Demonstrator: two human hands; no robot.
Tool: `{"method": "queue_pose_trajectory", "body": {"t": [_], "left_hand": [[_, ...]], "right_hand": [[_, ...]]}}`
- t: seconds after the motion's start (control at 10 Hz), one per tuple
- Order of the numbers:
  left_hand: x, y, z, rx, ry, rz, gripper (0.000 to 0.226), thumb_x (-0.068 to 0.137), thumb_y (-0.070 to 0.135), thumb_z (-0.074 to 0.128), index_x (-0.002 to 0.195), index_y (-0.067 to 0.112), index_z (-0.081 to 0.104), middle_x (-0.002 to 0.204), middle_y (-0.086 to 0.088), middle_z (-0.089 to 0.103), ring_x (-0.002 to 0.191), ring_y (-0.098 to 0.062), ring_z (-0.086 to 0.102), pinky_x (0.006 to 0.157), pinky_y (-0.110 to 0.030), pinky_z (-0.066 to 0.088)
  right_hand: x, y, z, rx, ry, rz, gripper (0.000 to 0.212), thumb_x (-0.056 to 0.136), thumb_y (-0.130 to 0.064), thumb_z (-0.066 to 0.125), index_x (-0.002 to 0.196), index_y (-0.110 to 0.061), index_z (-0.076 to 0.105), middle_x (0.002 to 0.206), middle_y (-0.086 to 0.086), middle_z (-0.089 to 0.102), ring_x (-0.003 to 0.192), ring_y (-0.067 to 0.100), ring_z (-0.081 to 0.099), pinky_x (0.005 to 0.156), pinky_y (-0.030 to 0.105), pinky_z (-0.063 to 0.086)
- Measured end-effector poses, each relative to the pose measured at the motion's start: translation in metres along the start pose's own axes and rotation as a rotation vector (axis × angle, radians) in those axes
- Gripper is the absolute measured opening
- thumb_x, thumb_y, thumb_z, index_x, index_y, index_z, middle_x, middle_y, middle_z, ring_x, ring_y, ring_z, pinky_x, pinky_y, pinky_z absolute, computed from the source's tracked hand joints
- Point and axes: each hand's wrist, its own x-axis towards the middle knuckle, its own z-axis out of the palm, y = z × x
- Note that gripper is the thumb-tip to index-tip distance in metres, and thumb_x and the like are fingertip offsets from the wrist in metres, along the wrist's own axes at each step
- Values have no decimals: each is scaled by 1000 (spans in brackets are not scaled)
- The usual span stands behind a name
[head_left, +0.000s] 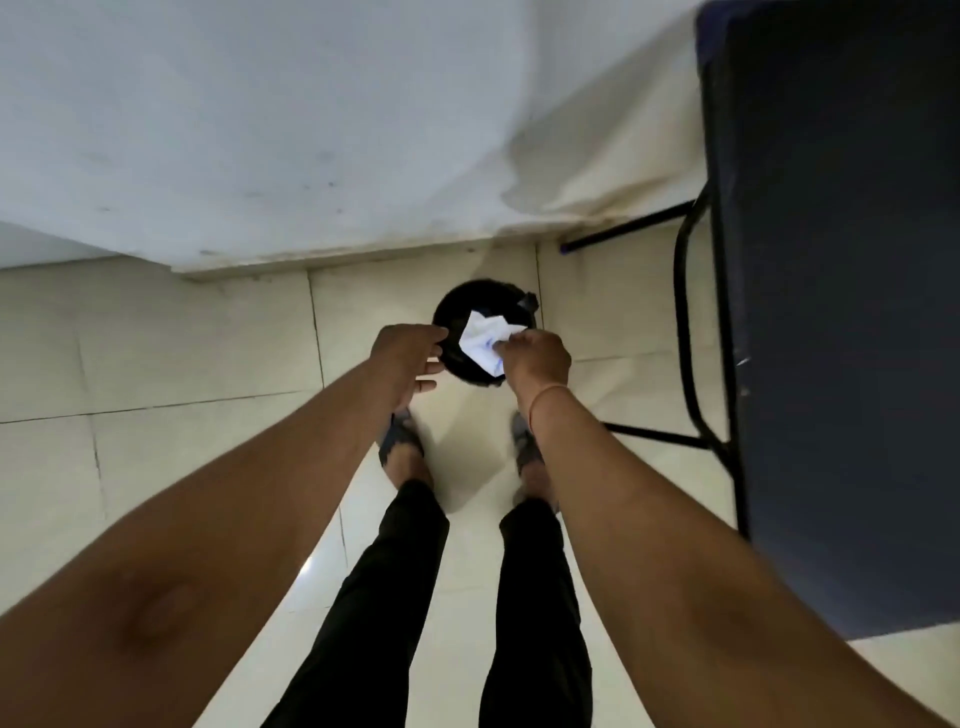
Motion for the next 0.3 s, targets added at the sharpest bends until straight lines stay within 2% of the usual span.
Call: {"method": "queue_pose_trajectory", "body": {"t": [0.1,0.2,0.3], "left_hand": [[46,-12,2,40,-10,-9,14,100,26,69,109,15,68,90,-2,64,74,-19,60,68,-34,47],[90,-25,8,69,-17,6,14,102,25,66,111,15,67,88,-1,63,75,-18,60,74,-37,48],[102,-23,11,83,13,41,17,102,25,66,115,14,68,93,-2,64,77,-19,60,81,-40,48]], "right_hand": [[43,20,36,-1,7,66,26,90,-32,72,105,-12,81,119,10,79,114,30,73,92,29,54],[100,51,83,181,-78,217,58,76,-33,79,128,-9,71,130,14,73,120,35,71,102,37,57],[144,72,108,291,-57,253,77,63,-42,76,132,-8,66,133,18,71,120,38,70,101,49,60]]}}
